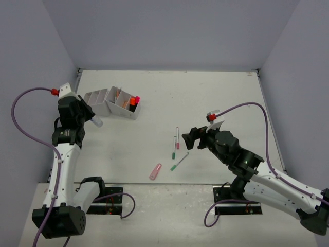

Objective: Sort the stationery into containers
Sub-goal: Place the stationery in the storage box.

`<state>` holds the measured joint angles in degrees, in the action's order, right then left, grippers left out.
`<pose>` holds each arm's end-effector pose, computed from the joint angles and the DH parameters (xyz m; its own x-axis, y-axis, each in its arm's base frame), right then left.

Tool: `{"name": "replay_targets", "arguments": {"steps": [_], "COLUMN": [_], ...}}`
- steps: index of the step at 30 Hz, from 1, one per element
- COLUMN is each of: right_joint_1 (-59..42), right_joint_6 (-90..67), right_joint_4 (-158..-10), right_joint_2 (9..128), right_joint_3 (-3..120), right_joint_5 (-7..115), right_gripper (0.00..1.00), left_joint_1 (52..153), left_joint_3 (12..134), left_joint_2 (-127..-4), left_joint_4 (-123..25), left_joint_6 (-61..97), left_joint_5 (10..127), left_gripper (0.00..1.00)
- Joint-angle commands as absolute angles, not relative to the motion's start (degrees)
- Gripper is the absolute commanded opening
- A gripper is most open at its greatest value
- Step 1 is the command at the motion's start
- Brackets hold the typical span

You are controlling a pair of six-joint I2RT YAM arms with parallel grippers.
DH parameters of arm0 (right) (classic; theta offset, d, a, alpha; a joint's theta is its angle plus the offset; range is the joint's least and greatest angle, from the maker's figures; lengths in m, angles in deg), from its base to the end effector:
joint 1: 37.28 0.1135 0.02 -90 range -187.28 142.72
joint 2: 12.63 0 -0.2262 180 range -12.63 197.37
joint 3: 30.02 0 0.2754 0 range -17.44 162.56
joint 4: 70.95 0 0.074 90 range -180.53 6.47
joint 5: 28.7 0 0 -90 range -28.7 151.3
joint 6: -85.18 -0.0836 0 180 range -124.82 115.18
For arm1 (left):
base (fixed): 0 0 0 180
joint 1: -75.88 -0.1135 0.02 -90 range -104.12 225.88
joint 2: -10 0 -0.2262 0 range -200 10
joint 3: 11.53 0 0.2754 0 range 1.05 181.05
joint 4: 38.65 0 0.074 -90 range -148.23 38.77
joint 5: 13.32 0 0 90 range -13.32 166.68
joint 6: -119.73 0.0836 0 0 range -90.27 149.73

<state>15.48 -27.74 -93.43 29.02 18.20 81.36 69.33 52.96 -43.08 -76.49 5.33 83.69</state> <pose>0.1870 0.1986 0.2535 -0.3663 0.1226 -0.9224 -0.4403 0.8504 0.2879 0.2916 0.0437 0.2790 -0.3111 -0.4484 -0.8379 -0.3847 0.8656 -0.3205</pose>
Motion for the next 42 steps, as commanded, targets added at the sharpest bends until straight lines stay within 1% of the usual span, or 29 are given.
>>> {"name": "replay_targets", "arguments": {"steps": [1, 19, 25, 34, 37, 42], "right_joint_1": [15.28, 15.28, 15.28, 15.29, 15.36, 15.28], "right_joint_6": [-28.29, -28.29, -28.3, -28.37, -28.38, -28.57], "right_joint_4": [-93.02, -93.04, -93.02, -93.11, -93.11, -93.2], "right_joint_2": [29.29, 29.03, 29.12, 28.07, 27.17, 26.16], "right_joint_3": [18.51, 18.42, 18.51, 18.25, 18.06, 17.81], "right_joint_5": [82.92, 82.75, 82.57, 82.31, 82.22, 82.31], "right_gripper": [0.99, 0.99, 0.99, 0.99, 0.99, 0.99], "left_joint_1": [69.72, 69.71, 69.56, 69.55, 69.55, 69.45], "left_joint_3": [53.08, 54.93, 57.78, 68.84, 74.05, 77.6], "left_joint_2": [-41.86, -42.42, -45.57, -55.99, -58.7, -60.84], "left_joint_4": [-73.21, -73.07, -72.85, -70.66, -72.16, -72.15], "left_joint_6": [6.88, 6.95, 5.83, 0.39, 0.73, 1.63], "left_joint_5": [82.4, 80.97, 79.78, 78.35, 79.65, 82.97], "left_gripper": [0.0, 0.0, 0.0, 0.0, 0.0, 0.0]}}
